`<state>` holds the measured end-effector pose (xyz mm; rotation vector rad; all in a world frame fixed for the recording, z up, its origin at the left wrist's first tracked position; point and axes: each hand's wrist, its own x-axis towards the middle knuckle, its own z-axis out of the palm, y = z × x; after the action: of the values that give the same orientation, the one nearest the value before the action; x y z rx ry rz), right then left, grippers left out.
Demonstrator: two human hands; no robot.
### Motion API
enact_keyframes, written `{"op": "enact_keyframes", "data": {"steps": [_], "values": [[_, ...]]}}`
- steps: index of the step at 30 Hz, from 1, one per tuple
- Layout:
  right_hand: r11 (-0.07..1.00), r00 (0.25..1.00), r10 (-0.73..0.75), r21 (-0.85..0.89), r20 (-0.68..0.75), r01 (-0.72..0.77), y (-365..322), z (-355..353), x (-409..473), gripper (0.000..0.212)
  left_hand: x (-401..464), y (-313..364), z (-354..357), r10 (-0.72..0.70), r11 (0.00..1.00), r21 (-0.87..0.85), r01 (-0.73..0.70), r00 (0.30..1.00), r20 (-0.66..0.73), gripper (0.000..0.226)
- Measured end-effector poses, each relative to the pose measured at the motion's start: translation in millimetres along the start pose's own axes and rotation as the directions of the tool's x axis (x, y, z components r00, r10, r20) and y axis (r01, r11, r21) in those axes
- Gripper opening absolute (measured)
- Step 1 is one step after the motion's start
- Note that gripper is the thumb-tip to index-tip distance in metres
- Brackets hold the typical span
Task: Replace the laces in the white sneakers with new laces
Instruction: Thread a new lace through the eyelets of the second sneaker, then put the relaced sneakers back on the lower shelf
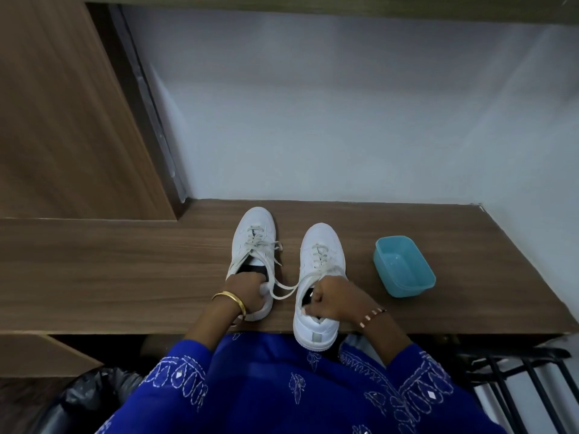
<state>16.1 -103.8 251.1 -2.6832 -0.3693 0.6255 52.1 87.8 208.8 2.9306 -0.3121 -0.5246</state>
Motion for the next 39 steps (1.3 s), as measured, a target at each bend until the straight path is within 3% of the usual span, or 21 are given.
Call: {"op": "enact_keyframes", "data": {"steps": [2,5,7,11,25,30,39], "values": [[0.988,0.997,-0.036,-0.148,0.071,0.046,0.1,8.8,-1.8,0.040,-2.4,3.2,1.7,0.017,1.000,0.006,-0.017,0.999,-0.028,0.025],[0.952,0.999,-0.041,-0.305,0.005,0.041,2.4,26.2,-2.1,0.034,-4.4,6.0,4.4,0.041,0.999,0.020,-0.039,0.997,-0.068,0.025],[0.953,0.999,-0.033,-0.303,-0.024,0.025,3.3,34.9,0.3,0.021,-4.8,6.5,6.0,0.050,0.998,0.027,-0.048,0.996,-0.078,0.024],[0.954,0.999,0.017,-0.298,-0.028,-0.024,7.5,37.0,8.2,0.039,-3.7,8.5,7.6,0.073,0.997,0.020,-0.072,0.995,-0.066,0.022],[0.956,0.987,0.028,-0.285,-0.158,-0.072,14.0,29.3,30.4,0.031,12.1,28.4,11.0,0.163,0.985,-0.042,-0.166,0.984,-0.075,0.007],[0.952,0.984,0.028,-0.297,-0.176,-0.081,11.0,29.2,27.1,0.029,10.8,29.1,12.9,0.149,0.989,0.020,-0.148,0.985,-0.089,0.022],[0.926,0.982,0.022,-0.367,-0.185,-0.090,8.0,32.8,27.0,0.040,8.1,32.5,12.8,0.131,0.990,0.063,-0.125,0.985,-0.111,0.025]]}}
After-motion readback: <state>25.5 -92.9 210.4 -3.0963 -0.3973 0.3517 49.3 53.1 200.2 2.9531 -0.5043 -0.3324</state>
